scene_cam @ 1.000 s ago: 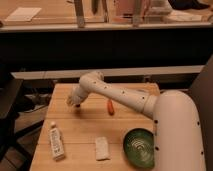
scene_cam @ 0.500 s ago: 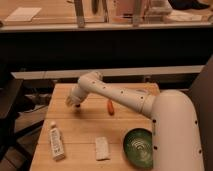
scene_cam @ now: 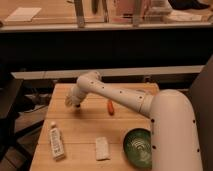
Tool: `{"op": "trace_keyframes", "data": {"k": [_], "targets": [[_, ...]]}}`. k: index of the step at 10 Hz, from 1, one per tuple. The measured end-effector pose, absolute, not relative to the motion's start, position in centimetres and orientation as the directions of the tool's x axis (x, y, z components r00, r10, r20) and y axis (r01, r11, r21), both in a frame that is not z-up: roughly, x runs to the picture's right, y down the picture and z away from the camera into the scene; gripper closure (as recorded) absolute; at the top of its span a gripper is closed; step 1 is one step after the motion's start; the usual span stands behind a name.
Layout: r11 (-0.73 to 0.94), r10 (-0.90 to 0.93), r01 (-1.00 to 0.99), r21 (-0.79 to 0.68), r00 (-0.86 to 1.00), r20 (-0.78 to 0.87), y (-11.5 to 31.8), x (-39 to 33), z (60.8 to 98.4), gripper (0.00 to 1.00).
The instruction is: Knock the eraser over
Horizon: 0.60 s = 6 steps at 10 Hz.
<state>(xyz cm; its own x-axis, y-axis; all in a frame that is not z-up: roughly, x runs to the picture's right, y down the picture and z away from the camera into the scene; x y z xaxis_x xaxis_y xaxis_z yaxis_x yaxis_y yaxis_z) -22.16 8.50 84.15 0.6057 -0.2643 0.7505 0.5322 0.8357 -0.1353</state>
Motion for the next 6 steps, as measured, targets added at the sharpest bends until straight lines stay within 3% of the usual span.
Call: {"op": "trace_keyframes", "data": {"k": [6], "targets": [[0.822,-0.329,0.562,-0.089,0.597,0.731,3.9,-21.2,85.7,0.97]]}}
